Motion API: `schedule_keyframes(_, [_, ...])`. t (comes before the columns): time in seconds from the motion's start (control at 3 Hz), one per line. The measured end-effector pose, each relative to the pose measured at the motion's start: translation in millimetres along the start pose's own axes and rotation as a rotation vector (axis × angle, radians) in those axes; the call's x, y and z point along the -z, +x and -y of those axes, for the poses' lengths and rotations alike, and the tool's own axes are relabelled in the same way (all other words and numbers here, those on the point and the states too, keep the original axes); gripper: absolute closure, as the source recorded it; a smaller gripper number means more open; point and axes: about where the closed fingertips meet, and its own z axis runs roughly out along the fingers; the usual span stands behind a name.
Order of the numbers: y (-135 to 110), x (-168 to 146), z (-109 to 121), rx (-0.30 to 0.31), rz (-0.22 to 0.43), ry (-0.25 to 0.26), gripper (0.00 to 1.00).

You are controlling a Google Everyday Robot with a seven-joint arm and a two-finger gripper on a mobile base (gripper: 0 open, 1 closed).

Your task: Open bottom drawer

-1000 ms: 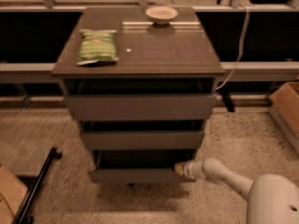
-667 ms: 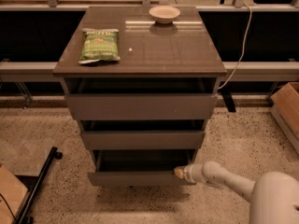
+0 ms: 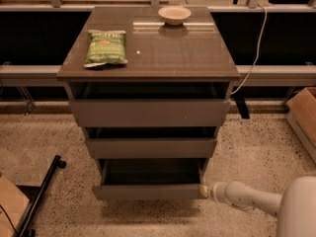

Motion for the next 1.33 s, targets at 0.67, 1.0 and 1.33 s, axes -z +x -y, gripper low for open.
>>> schedule_keyframes(0.67, [-18, -3, -16, 0.056, 0.022, -0.03, 0.34])
schedule_keyframes(1.0, [-41, -8, -42, 0.145, 0.048, -0.082, 0.04])
schedule_keyframes(1.33, [-44, -26, -48, 0.166, 0.012, -0.104, 0.0])
